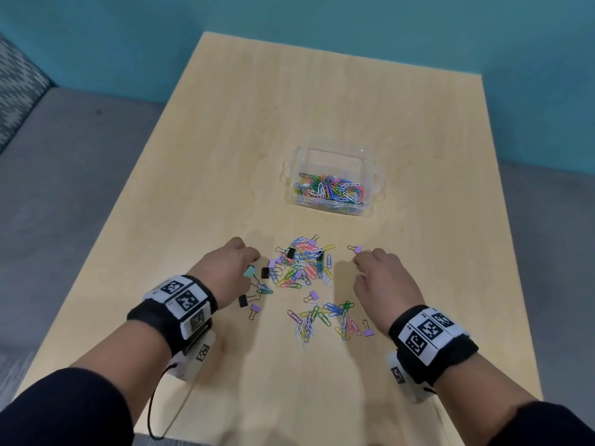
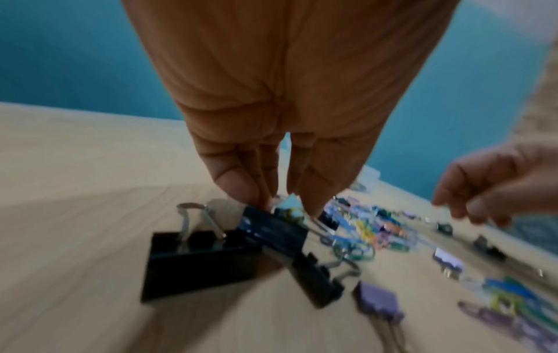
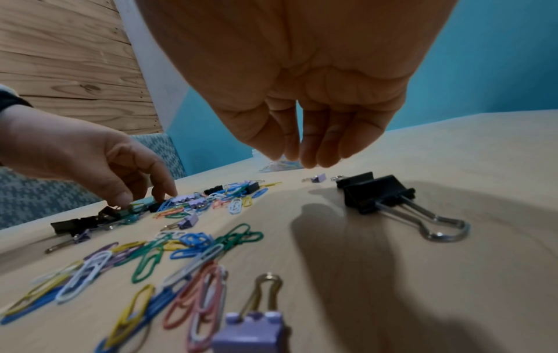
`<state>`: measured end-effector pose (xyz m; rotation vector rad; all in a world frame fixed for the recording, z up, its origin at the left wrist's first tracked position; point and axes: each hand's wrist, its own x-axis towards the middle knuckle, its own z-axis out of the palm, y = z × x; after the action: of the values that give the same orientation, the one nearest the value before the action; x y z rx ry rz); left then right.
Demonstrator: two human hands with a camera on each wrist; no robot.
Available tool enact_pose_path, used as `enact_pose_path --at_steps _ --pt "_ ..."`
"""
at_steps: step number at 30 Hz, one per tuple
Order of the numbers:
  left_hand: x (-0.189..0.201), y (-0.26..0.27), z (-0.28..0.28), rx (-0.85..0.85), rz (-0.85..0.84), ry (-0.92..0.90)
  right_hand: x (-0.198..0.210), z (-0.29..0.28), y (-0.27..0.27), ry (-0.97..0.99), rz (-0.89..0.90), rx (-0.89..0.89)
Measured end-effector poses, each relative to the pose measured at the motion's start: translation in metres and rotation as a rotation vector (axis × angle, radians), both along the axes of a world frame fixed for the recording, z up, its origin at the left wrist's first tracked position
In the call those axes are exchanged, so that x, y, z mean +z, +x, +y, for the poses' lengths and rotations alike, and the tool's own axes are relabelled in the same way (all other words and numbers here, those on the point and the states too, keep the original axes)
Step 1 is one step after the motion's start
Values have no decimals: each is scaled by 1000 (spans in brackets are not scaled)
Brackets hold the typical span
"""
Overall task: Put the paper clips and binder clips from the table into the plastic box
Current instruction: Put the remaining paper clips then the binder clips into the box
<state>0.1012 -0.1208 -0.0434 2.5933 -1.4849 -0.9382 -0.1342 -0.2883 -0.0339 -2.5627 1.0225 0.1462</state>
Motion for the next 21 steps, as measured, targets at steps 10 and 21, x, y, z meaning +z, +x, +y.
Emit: enact_pose_path --at_steps 10,21 --pt "3 0 9 -76 -49 -55 -1 12 -5 20 -11 38" --pt "17 -12 26 550 396 -349 2 37 -4 -49 -19 218"
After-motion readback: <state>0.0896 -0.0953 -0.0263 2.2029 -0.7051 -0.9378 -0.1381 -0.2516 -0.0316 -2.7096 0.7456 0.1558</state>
